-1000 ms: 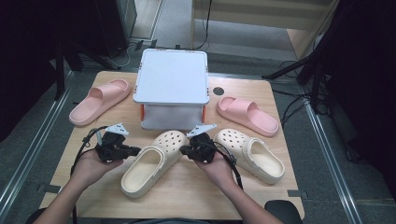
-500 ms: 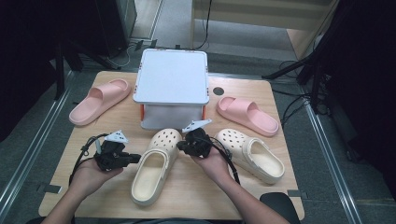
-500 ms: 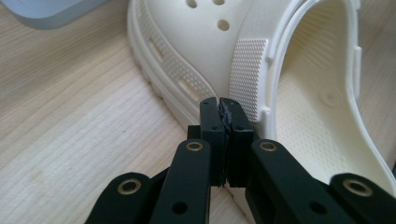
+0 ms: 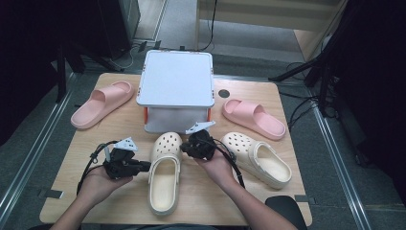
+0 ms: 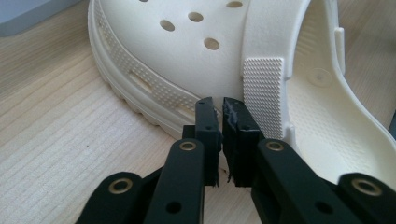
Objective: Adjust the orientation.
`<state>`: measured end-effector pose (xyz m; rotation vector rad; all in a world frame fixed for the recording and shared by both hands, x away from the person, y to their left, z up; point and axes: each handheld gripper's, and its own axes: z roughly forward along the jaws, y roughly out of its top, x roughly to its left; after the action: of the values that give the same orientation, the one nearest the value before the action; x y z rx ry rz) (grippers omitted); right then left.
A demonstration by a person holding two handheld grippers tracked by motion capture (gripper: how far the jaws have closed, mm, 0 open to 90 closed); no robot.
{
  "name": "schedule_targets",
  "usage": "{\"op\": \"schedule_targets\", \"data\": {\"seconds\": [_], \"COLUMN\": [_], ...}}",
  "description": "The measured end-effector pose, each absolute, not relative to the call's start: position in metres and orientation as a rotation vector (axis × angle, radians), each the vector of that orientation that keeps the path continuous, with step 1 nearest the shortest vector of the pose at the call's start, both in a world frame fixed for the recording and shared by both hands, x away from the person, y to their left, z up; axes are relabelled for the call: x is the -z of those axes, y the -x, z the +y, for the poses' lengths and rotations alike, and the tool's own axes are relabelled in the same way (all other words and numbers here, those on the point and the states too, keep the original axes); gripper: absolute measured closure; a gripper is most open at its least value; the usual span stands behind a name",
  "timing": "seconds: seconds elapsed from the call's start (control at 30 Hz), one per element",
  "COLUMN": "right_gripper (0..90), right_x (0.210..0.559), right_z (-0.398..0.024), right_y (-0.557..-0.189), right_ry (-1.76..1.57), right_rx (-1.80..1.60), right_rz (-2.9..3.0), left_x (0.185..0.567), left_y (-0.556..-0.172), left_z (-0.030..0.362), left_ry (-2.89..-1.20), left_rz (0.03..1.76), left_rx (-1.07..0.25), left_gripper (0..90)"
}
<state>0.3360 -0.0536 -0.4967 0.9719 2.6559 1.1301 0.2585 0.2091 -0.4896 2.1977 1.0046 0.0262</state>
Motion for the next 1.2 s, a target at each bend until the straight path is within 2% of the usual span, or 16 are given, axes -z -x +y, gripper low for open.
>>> {"op": "schedule_targets", "data": {"seconds": [0.1,0.2,0.37,0.53,0.67,0.97,1.2], "right_gripper": [80.4,78.2,71.9,65.0,62.3,59.7,54.6], "right_x": [0.495,0.494,0.486,0.479,0.476,0.471,0.466], "right_z": [-0.054,-0.055,-0.059,-0.068,-0.075,-0.084,-0.086], "right_y": [-0.336,-0.336,-0.333,-0.330,-0.324,-0.301,-0.282], "right_ry": [-0.952,-0.956,-0.958,-0.990,-1.025,-1.046,-1.044], "right_rx": [-1.143,-1.160,-1.208,-1.256,-1.283,-1.353,-1.380], "right_rz": [2.655,2.655,2.623,2.586,2.562,2.546,2.521], "left_x": [0.489,0.486,0.480,0.474,0.468,0.450,0.430], "left_y": [-0.260,-0.261,-0.265,-0.276,-0.285,-0.304,-0.324], "left_z": [0.212,0.215,0.221,0.230,0.233,0.229,0.231], "left_ry": [-2.184,-2.163,-2.139,-2.096,-2.065,-2.118,-2.113], "left_rz": [1.012,1.013,1.023,1.054,1.076,1.016,1.020], "left_rx": [-0.024,-0.044,-0.061,-0.028,-0.013,-0.017,-0.010], "left_gripper": [79.8,71.2,63.2,58.5,58.1,59.3,67.5]}}
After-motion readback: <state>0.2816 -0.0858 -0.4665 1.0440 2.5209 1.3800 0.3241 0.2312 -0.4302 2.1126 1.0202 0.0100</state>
